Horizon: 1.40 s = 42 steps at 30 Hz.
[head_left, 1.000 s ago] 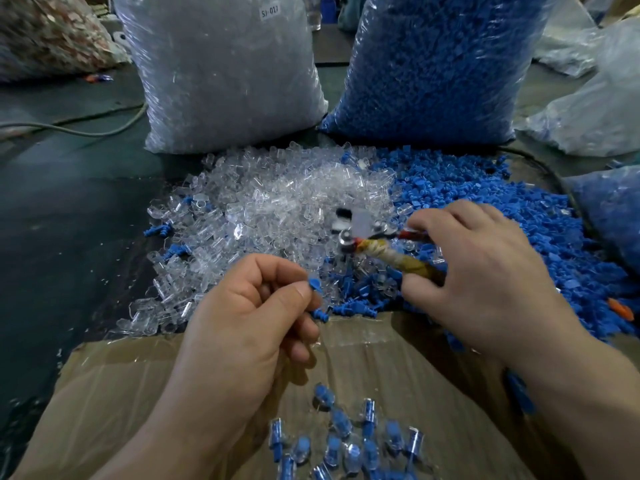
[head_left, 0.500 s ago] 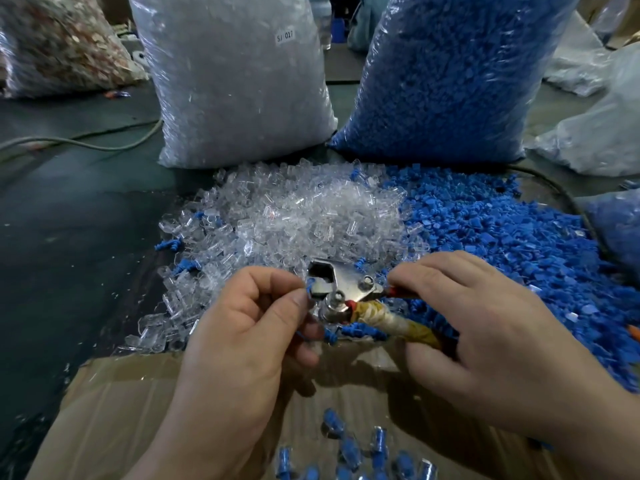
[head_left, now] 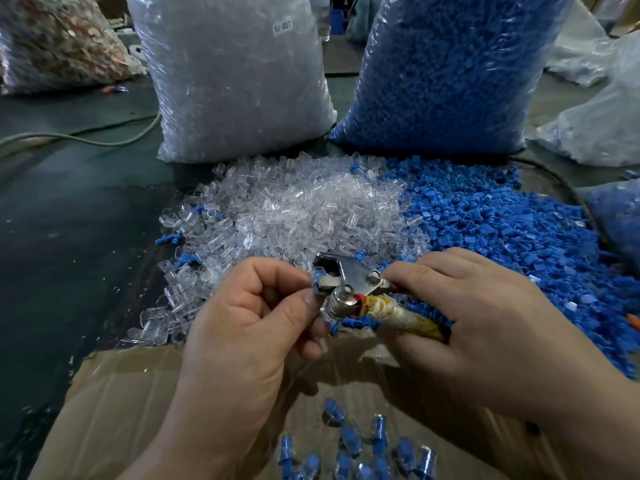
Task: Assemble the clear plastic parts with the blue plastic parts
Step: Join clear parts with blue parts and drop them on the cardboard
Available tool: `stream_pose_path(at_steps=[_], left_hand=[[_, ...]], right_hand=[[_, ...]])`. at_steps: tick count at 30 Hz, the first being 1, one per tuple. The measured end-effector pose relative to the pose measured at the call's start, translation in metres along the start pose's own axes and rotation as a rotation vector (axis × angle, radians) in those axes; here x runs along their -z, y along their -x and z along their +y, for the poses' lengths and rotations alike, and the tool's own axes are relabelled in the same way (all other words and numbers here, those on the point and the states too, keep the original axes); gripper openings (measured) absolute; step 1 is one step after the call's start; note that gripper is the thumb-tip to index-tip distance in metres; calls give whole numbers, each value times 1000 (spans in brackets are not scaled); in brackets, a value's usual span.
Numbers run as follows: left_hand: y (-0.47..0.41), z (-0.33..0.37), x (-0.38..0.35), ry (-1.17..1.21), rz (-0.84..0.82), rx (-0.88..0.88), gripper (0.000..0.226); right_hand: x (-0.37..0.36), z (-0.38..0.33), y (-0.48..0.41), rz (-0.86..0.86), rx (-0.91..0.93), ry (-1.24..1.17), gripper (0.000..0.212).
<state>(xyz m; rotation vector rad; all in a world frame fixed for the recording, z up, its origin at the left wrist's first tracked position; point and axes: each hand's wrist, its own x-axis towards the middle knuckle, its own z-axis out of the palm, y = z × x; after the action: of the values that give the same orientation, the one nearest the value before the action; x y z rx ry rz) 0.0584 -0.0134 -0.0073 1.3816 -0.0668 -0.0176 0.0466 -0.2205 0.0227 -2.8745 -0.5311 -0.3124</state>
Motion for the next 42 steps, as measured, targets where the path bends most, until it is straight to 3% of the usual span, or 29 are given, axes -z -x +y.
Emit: stream_pose_path(at_steps=[11,14,16,19,24,30,35,39,42], left_hand=[[0,0,2,-41,22,11,17],[-3,-1,5,-44,49,109,4],[-3,-2,4,-93,15,156,21],[-1,-2,0,-164,-38,179,24],[1,4,-2,-200,-43,207,14],[7,-4,-7,-344,-28,93,10],[15,-2,-11,-413,-60,-79,8],[14,4,-9,-278,-52,19,29],[12,10,-5,-368,-139,117,48]], right_hand=[[3,0,1,-24,-36,-47,51],[-3,11,-3,-3,-86,72,60],[-7,18,-8,-10,-127,157,68],[-10,22,-15,-71,-155,227,71],[-6,17,-17,-147,-213,168,70],[-9,-26,-7,120,39,-7,31],[-14,-28,-7,159,97,-15,29],[-14,-27,-6,156,142,-53,26],[-14,-30,-7,156,187,-88,26]])
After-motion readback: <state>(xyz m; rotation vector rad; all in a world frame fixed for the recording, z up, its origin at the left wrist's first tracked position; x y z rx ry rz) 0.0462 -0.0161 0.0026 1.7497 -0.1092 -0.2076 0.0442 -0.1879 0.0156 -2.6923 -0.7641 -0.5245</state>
